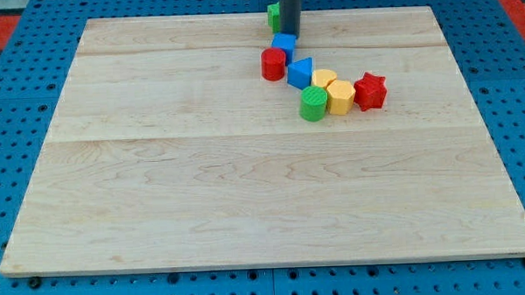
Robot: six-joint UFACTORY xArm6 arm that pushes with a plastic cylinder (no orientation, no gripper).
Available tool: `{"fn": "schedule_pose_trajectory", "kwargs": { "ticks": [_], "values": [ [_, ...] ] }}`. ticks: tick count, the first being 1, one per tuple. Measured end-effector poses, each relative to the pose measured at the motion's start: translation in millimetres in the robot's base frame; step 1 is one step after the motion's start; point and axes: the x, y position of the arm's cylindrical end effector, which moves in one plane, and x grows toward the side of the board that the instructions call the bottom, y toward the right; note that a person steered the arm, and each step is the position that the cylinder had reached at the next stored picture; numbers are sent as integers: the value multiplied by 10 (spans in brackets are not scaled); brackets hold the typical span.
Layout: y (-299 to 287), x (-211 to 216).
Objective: Slide the green circle towards the red circle
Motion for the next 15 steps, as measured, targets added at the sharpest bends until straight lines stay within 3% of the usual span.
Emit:
{"fn": "schedule_pose_trajectory", "kwargs": {
  "ticks": [1, 4, 6, 7, 15],
  "values": [
    [284, 345],
    [1251, 704],
    [1430, 1708],
    [1154, 2033],
    [-700, 1103]
  ]
}}
